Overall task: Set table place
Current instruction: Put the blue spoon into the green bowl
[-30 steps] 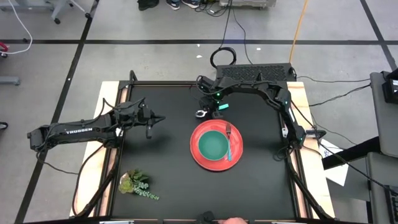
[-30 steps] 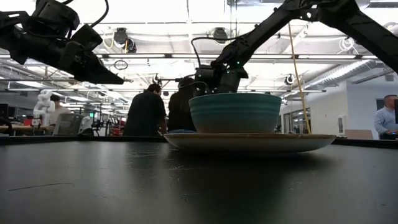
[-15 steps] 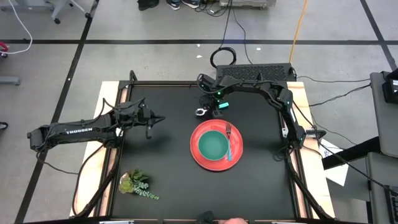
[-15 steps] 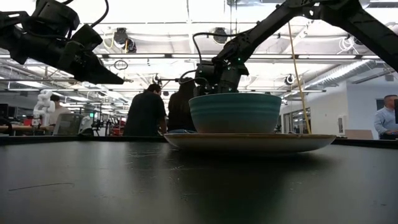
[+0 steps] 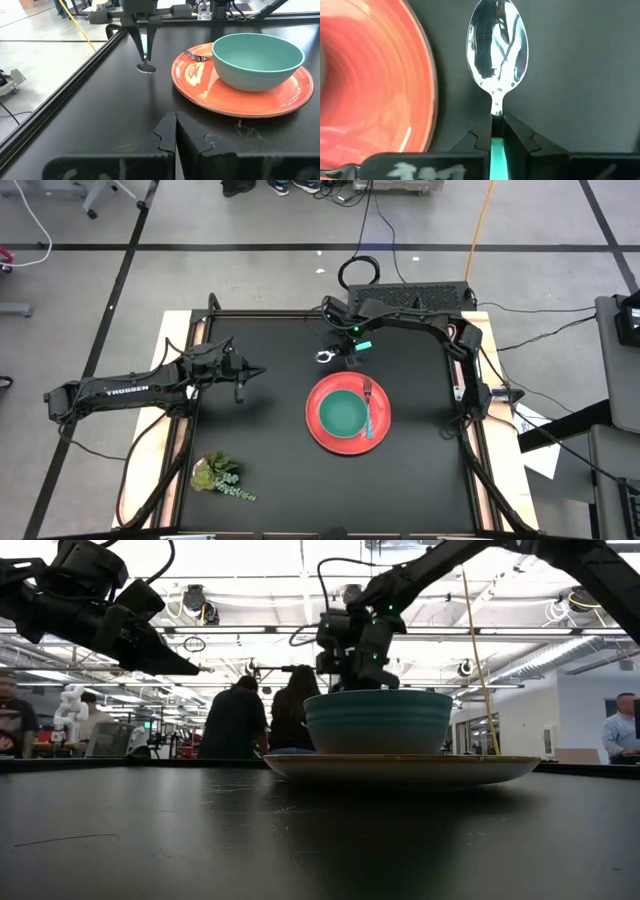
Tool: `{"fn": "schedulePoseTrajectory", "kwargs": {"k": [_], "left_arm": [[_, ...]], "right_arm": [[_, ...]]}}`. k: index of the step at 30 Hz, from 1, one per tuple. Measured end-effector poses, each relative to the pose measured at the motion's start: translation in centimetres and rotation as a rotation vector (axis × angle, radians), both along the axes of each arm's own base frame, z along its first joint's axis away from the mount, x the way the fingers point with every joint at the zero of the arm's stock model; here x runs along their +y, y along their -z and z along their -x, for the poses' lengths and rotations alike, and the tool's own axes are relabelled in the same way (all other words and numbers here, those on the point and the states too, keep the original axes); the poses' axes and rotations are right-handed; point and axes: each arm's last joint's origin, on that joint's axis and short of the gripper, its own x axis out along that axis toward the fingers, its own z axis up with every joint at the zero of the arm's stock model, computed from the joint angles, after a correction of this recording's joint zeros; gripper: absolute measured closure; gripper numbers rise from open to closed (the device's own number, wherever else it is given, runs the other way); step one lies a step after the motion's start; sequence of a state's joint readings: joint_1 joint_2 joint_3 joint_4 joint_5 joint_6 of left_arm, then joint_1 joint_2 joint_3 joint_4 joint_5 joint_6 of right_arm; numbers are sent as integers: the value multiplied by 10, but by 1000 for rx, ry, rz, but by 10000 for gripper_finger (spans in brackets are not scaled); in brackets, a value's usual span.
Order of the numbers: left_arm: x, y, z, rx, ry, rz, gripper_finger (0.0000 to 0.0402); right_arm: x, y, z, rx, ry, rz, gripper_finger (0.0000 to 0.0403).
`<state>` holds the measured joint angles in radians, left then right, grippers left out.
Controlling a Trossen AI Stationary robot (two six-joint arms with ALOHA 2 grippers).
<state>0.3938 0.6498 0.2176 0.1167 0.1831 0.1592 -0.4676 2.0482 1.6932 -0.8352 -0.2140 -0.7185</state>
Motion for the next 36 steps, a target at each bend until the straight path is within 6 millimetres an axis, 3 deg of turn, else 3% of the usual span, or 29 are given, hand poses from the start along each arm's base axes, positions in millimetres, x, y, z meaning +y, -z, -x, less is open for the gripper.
{"fn": "schedulePoseTrajectory", "kwargs": {"k": [7, 23, 36], "left_arm": [[0, 0, 0, -1, -1, 2, 387], [0, -1, 0, -9, -1, -1, 387], [0, -1, 0, -7, -1, 0, 387]], "right_arm": [[11, -18, 2, -33, -28, -10, 388], [33, -23, 3, 22, -72, -31, 388], [59, -66, 11, -62, -70, 45, 388]]}}
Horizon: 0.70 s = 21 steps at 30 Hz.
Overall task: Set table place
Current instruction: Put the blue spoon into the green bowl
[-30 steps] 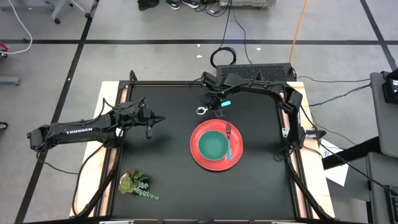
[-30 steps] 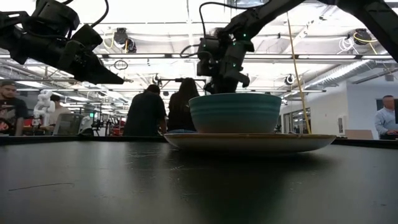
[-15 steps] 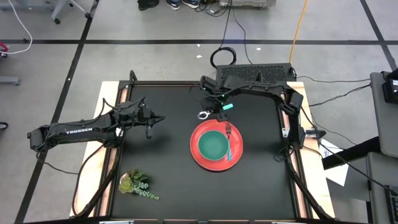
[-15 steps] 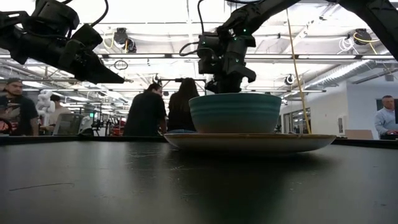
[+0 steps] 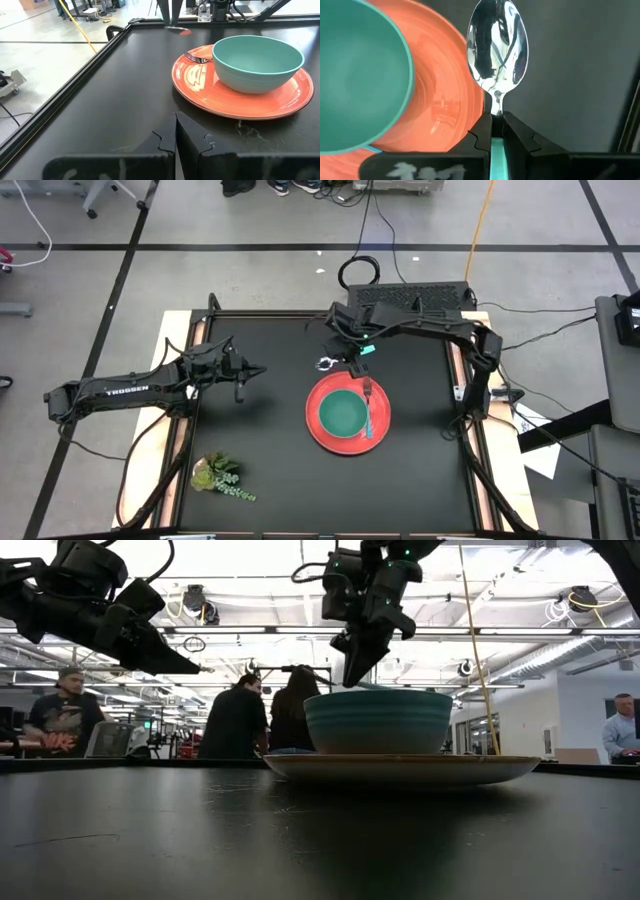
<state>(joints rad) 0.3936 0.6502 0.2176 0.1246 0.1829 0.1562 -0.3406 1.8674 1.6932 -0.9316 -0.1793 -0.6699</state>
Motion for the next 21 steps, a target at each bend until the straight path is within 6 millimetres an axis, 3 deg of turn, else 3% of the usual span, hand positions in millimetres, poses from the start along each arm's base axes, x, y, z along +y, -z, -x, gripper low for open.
{"fn": "schedulePoseTrajectory", "kwargs": {"k": [21], "left_arm": [[0, 0, 0, 0, -1, 4, 387]], "right_arm": [[30, 0, -3, 46, -37, -32, 387]]}}
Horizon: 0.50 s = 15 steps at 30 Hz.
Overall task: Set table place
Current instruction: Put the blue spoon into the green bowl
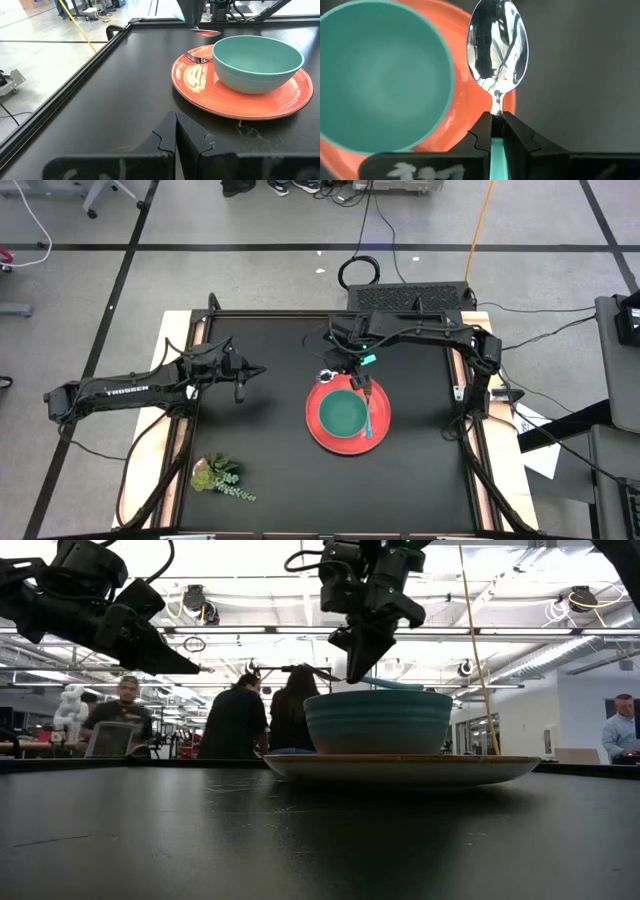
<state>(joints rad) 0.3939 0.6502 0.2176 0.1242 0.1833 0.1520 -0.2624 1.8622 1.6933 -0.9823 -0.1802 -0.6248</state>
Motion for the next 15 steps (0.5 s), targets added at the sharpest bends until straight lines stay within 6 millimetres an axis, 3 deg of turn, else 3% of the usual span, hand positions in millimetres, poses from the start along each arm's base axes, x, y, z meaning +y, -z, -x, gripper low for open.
{"fn": "schedulePoseTrajectory", "kwargs": {"k": [9, 15], "left_arm": [[0, 0, 0, 0, 0, 0, 387], [0, 0, 0, 1, 1, 0, 387]], "right_arm": [[14, 1, -2, 15, -65, 11, 387], [23, 2, 0, 89, -99, 154, 387]]}}
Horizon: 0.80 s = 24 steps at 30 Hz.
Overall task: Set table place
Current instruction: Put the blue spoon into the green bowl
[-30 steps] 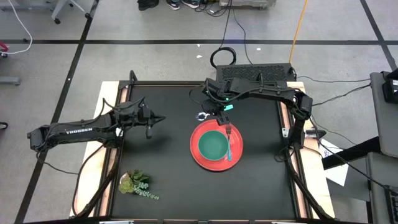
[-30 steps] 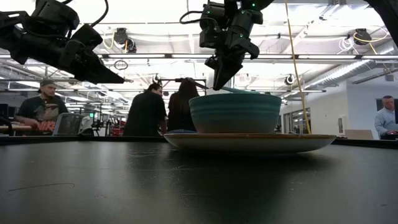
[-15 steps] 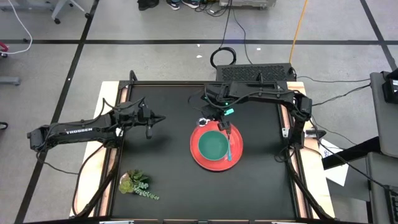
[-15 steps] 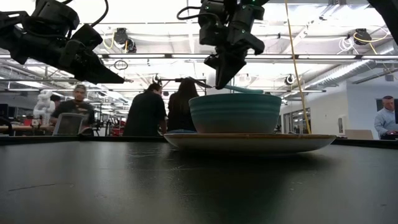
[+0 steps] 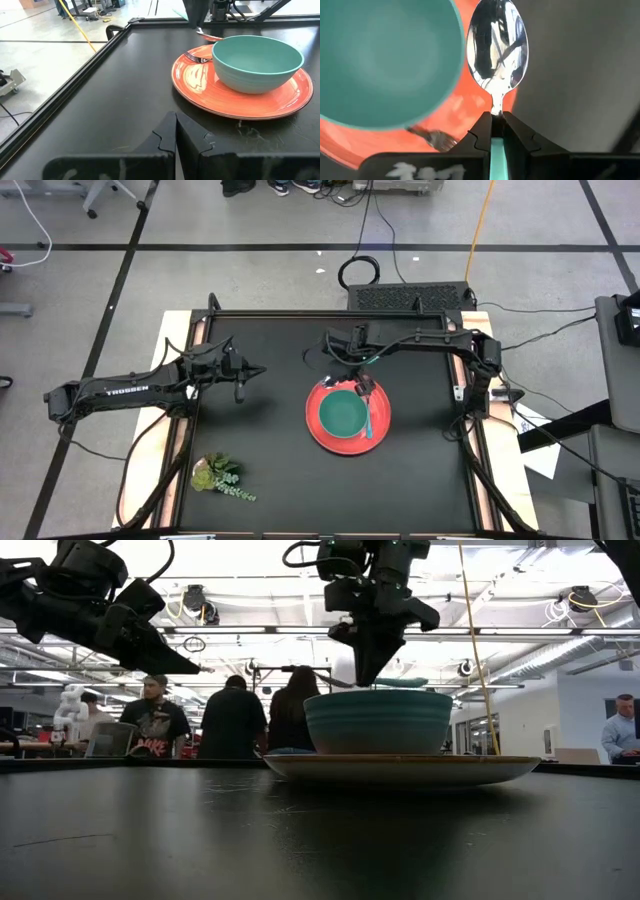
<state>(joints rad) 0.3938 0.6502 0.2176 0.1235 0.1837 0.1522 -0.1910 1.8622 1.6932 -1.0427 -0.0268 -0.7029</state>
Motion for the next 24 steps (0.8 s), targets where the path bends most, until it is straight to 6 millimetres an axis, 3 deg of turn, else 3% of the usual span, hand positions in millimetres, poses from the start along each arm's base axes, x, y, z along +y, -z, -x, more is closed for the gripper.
{"fn": "schedulePoseTrajectory", "kwargs": {"k": [5, 24], "left_arm": [[0, 0, 0, 0, 0, 0, 387], [0, 0, 0, -1, -1, 4, 387]], "right_arm": [[10, 1, 1, 53, -14, 120, 387], [37, 1, 3, 125, -127, 263, 387]]}}
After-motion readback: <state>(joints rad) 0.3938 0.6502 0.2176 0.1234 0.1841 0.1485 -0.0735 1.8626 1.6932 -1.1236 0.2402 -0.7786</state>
